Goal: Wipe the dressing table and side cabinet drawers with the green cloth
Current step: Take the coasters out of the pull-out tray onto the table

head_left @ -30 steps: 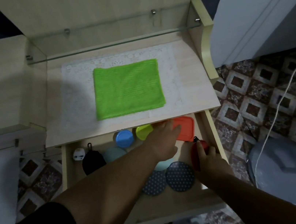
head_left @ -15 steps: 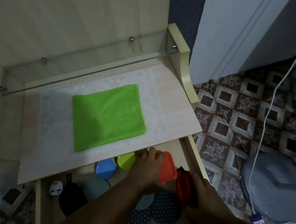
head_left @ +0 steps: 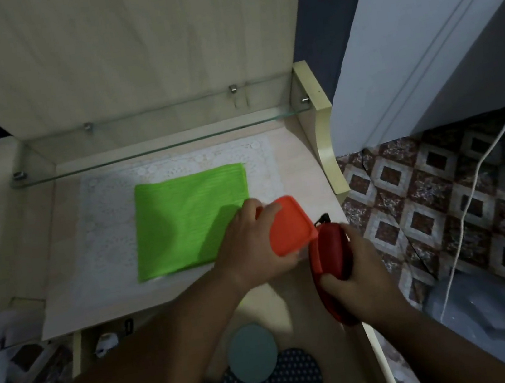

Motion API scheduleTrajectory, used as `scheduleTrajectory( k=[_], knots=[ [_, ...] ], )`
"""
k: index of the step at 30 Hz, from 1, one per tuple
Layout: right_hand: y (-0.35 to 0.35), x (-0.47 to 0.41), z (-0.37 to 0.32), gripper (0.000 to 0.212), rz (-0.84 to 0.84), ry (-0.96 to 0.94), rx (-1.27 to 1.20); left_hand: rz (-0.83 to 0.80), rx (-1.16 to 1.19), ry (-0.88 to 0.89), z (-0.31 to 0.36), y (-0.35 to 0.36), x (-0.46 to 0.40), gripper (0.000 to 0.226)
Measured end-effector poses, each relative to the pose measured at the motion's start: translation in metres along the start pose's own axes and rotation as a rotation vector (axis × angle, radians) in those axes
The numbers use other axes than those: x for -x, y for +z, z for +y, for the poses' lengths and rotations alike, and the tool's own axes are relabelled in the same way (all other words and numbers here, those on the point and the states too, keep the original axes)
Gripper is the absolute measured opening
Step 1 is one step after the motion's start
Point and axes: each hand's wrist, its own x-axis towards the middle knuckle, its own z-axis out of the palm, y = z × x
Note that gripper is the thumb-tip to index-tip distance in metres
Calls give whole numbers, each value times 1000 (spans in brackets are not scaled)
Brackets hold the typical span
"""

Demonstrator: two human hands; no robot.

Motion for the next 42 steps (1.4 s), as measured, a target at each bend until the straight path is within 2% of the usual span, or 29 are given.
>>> scheduleTrajectory(
  k=[6,11,21,30,32,35,37,39,42],
  knots=[
    [-6,-61,-30,92,53,-87,224,-79,-185,-60,-11,-18,-94,89],
    [-3,-98,-40,89,61,-65,387,-145,-319,-48,-27,-13,-136,89],
    [10,-107,-28,96,75,-44,503,-195,-295,-19,-36,-14,-153,79],
    [4,-106,-27,98,70,-42,555,-285,-232,-45,-44,-21,-149,90],
    [3,-98,-30,98,91,-55,600,-215,-192,-59,-37,-23,-133,92],
    [2,-75,-28,74,198,-343,527,46,-35,26,-31,-23,-85,62],
    [9,-47,-17,48,129,-550,447,136,56,115,-35,-16,-34,35],
    [30,-11,5,28,-62,-648,436,107,87,130,-47,-3,24,21],
    [63,31,39,17,-410,-532,513,4,58,79,-73,20,99,24]
  ],
)
